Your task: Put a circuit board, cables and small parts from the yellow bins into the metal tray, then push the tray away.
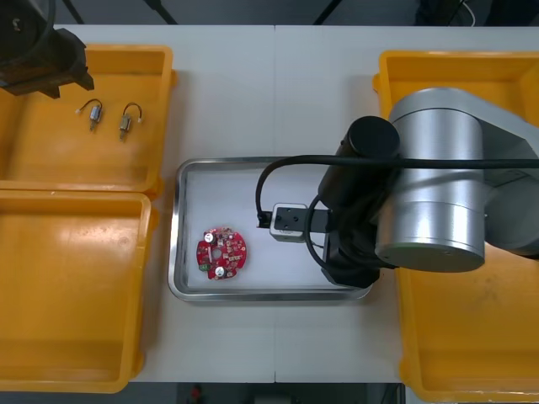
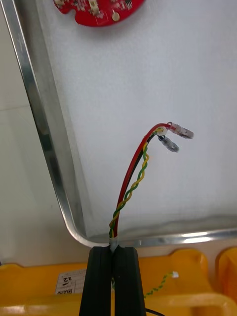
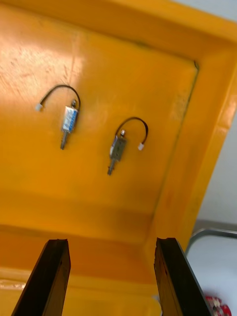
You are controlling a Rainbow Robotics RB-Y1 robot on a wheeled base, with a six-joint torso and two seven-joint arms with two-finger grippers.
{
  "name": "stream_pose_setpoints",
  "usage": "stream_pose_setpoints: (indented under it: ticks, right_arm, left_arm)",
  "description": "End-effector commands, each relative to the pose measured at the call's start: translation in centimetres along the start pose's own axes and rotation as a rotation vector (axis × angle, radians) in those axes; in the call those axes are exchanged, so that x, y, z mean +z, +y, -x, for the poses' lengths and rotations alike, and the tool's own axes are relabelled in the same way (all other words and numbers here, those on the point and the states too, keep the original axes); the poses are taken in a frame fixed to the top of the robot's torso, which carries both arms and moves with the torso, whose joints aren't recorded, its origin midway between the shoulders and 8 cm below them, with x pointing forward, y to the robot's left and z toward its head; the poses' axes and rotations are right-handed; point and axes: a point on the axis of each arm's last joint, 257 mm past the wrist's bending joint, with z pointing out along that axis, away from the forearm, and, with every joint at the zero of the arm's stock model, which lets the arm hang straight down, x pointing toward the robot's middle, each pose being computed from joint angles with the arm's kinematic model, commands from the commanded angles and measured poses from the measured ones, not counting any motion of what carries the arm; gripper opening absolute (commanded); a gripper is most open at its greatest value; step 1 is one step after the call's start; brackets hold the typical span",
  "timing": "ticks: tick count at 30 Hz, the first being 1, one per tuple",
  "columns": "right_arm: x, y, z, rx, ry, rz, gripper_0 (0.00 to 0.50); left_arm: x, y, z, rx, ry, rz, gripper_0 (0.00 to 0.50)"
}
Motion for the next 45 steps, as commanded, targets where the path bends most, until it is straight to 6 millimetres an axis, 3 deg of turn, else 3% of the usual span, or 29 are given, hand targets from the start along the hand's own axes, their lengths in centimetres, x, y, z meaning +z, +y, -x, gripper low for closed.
stream_pose_setpoints:
  ticks: [1,7,16,23,25,28,29,30,34,37,45]
  right_arm:
    - [0.1,-0.5,3.8,-0.095,-0.062,-0.005,0.000]
    - [2.3,-0.4,5.2,-0.192,-0.058,0.007,0.000]
    - [6.2,0.2,3.9,-0.220,0.018,-0.009,0.000]
    - [6.9,0.3,3.7,-0.202,0.036,0.007,0.000]
    - [7.0,0.3,3.7,-0.202,0.036,0.008,0.037]
    - [7.0,0.2,3.5,-0.195,0.039,0.008,0.195]
    - [7.0,0.2,3.4,-0.194,0.040,0.009,0.259]
    - [7.0,0.1,3.2,-0.189,0.044,0.007,0.357]
    - [6.9,-0.2,2.8,-0.176,0.053,0.004,0.488]
    - [6.4,-0.5,2.7,-0.159,0.047,0.006,0.500]
    - [2.6,-2.0,1.4,-0.066,0.049,0.052,0.500]
  left_arm:
    - [-2.9,1.8,5.6,-0.102,-0.151,0.012,0.500]
    - [-1.4,4.0,8.2,-0.102,-0.228,0.035,0.500]
    - [1.3,5.7,10.7,-0.093,-0.310,0.040,0.500]
    - [4.0,5.5,11.2,-0.077,-0.344,0.056,0.500]
    - [4.7,5.4,10.9,-0.061,-0.343,0.066,0.500]
    - [5.8,5.2,10.3,-0.039,-0.336,0.075,0.500]
    - [6.2,5.1,10.1,-0.033,-0.332,0.077,0.500]
    - [6.8,4.8,9.9,-0.022,-0.330,0.077,0.500]
    - [8.5,4.2,9.3,0.014,-0.334,0.071,0.500]
    - [9.6,3.8,8.9,0.033,-0.336,0.065,0.500]
    - [11.6,1.7,7.2,0.072,-0.301,0.028,0.500]
